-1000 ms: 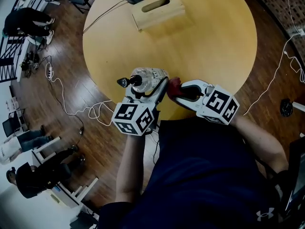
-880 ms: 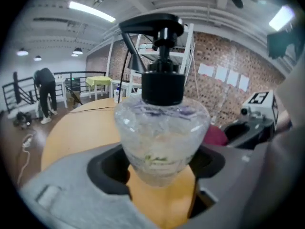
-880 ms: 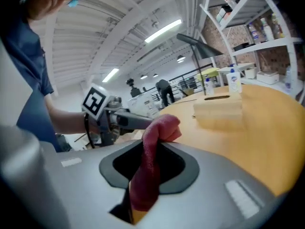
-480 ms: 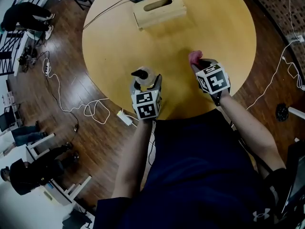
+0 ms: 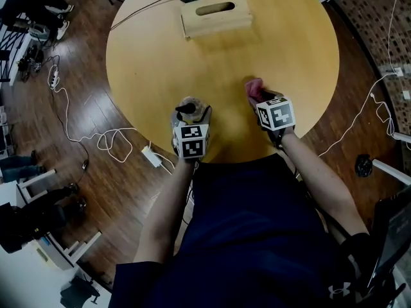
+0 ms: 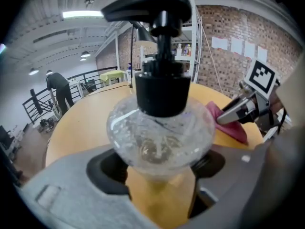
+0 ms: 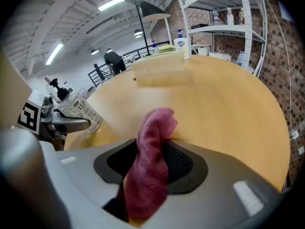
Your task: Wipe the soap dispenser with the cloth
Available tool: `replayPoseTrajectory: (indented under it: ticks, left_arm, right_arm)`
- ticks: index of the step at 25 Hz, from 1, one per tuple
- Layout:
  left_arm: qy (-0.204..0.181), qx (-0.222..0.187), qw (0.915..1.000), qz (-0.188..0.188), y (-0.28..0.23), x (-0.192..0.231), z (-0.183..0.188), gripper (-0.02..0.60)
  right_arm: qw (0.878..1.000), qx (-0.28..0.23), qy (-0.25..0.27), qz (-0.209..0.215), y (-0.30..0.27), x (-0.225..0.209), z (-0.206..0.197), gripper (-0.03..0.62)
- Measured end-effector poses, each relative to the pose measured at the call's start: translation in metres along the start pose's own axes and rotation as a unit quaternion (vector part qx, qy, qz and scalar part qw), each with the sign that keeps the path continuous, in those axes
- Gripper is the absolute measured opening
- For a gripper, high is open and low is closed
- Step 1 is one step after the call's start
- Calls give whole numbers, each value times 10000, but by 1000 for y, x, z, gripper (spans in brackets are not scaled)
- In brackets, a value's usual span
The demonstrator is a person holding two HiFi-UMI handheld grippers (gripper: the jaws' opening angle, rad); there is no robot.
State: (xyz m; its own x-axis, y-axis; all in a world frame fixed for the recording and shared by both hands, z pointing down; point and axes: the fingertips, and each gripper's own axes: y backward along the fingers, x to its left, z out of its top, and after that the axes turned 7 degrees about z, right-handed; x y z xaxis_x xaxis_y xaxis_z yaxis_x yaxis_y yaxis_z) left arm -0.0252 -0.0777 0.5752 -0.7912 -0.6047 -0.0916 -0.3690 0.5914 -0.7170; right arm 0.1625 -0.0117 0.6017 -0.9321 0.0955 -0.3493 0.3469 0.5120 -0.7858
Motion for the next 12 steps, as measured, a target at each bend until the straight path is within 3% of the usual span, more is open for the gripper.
replayPoseTrajectory:
  ticks: [2,7,12]
  left_arm:
    - [21,20,10000,-66,2,-1,-1,365]
    - [592,-99,9981,-129,37,4,10,393]
    - [1398,-54,9900,184,80,6,-14,387]
  right_arm:
    - [9996,-265,-72,49,10,0,7,241]
    - [9884,-1483,-309,-96,69,-3,33,241]
    - [9711,-2303,-362,503,124,15,49,73]
